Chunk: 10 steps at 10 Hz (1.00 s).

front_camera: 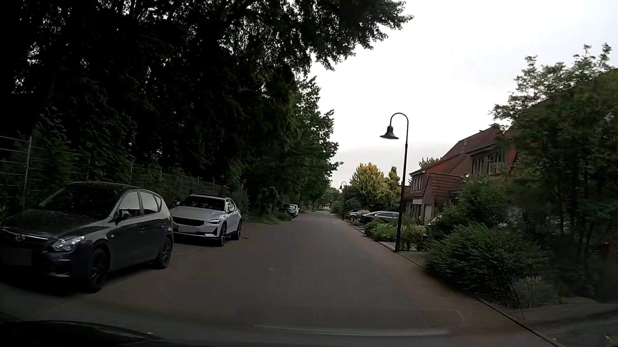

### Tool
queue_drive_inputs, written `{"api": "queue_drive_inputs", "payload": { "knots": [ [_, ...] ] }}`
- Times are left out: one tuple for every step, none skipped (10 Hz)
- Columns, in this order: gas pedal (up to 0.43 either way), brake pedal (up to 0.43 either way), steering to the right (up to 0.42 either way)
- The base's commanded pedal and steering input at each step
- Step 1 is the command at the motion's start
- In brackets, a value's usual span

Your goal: Follow the waypoints while adhering to traffic rules and regulations

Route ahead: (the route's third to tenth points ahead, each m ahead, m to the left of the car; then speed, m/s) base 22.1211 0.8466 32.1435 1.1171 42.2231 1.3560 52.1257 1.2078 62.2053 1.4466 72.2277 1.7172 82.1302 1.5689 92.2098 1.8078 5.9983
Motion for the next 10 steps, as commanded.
{"api": "queue_drive_inputs", "payload": {
  "knots": [
    [0.138,0.000,0.013],
    [0.138,0.000,0.012],
    [0.138,0.000,0.010],
    [0.138,0.000,0.008],
    [0.138,0.000,0.008],
    [0.138,0.000,0.008],
    [0.138,0.000,0.008],
    [0.138,0.000,0.006],
    [0.138,0.000,0.005],
    [0.138,0.000,0.005]
  ]
}}
